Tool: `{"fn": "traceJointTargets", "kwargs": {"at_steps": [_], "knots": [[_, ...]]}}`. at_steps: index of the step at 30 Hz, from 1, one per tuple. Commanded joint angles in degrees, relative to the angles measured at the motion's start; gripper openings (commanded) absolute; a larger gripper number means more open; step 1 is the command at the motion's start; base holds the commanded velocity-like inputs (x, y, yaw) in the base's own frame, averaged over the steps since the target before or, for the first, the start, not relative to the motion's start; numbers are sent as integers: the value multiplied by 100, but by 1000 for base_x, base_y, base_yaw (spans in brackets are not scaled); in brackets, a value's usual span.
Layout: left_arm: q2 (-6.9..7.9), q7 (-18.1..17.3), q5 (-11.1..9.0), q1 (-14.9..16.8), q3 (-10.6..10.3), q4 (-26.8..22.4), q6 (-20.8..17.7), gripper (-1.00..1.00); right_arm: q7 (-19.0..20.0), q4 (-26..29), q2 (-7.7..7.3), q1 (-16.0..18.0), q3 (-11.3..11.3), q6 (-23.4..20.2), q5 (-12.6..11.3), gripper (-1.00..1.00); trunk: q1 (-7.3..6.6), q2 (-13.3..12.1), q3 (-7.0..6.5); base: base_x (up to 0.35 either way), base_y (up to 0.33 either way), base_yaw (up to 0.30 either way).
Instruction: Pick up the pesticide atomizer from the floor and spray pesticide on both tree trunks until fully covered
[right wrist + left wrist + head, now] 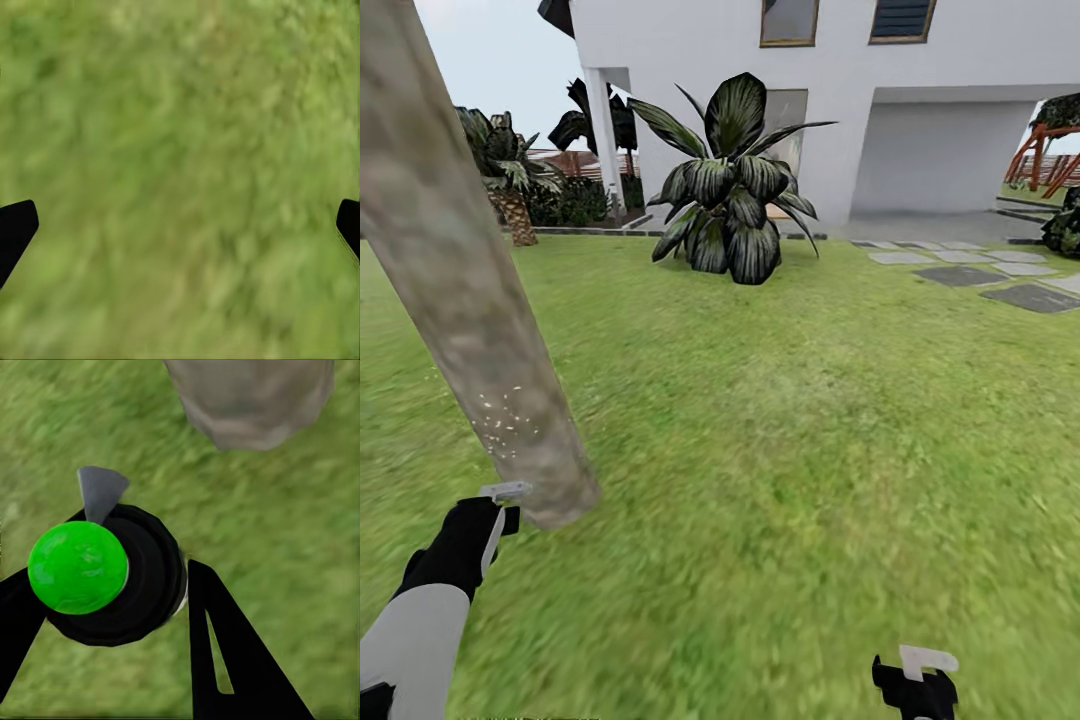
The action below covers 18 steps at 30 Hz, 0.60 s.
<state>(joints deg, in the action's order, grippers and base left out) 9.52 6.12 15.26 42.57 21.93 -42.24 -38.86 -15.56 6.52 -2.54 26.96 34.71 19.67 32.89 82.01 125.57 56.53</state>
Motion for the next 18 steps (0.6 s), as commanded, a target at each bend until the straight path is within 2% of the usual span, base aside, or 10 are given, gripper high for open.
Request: {"fn": "traceJointTargets", "kwargs": {"at_steps": [1, 8, 13, 18], "knots": [[-3, 12, 3, 5, 4, -6, -25, -100, -17, -11, -1, 3, 45, 22, 60, 100, 0, 2, 5, 98, -271, 274], [-17, 11, 3, 5, 4, -4, -17, -100, -17, -16, -1, 5, 45, 19, 60, 100, 0, 2, 5, 168, -246, 249], [-20, 12, 1, 5, 4, -4, -16, -100, -17, -17, -1, 5, 45, 19, 60, 100, 0, 2, 5, 164, -238, 22], [-25, 12, 3, 5, 4, -4, -16, -100, -17, -17, -1, 4, 45, 19, 60, 100, 0, 2, 5, 50, -269, 0]]}}
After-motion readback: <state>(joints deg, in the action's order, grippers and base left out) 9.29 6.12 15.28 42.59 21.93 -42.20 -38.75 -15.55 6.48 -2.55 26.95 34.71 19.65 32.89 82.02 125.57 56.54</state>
